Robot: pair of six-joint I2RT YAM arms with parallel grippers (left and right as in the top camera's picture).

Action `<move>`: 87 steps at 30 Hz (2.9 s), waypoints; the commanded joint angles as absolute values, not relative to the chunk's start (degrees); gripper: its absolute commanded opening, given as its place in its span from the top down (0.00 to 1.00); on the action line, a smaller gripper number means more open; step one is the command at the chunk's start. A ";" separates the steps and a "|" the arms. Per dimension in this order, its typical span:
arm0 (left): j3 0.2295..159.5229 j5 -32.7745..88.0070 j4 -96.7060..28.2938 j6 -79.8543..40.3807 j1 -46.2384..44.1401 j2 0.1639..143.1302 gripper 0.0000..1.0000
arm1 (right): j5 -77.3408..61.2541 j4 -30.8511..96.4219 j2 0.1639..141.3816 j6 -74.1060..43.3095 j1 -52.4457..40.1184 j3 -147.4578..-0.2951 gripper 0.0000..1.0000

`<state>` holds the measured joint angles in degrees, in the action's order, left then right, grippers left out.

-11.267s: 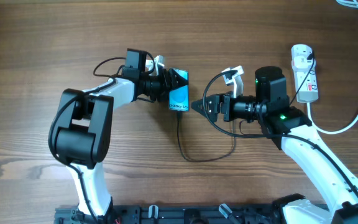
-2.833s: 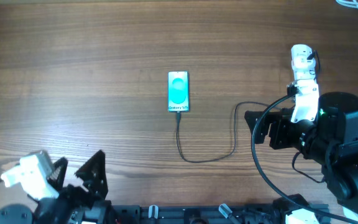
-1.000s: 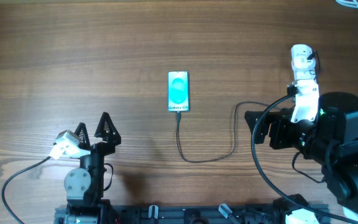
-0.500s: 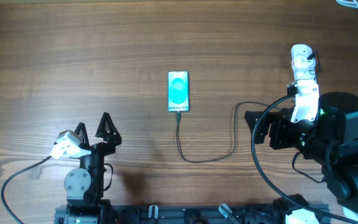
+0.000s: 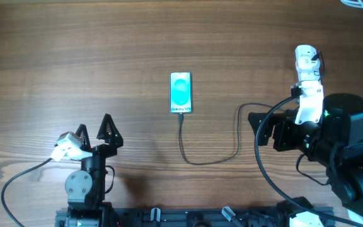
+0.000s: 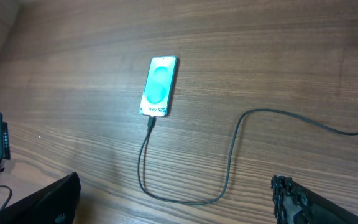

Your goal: Plug charger to phone and switch on socket

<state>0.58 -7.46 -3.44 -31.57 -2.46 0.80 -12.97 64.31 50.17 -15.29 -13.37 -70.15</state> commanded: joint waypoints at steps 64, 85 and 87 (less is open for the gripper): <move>0.32 -7.57 -3.42 -30.24 -2.02 0.27 0.00 | -2.74 -0.05 0.21 -22.65 -13.61 -0.30 0.00; 0.32 -7.60 -3.42 -30.24 -2.00 0.27 0.00 | -2.74 -0.05 0.21 -22.65 -13.61 -0.30 0.00; 0.32 -7.60 -3.44 -30.24 -2.02 0.27 0.00 | -2.74 -0.03 0.21 -22.65 -13.61 -0.30 0.00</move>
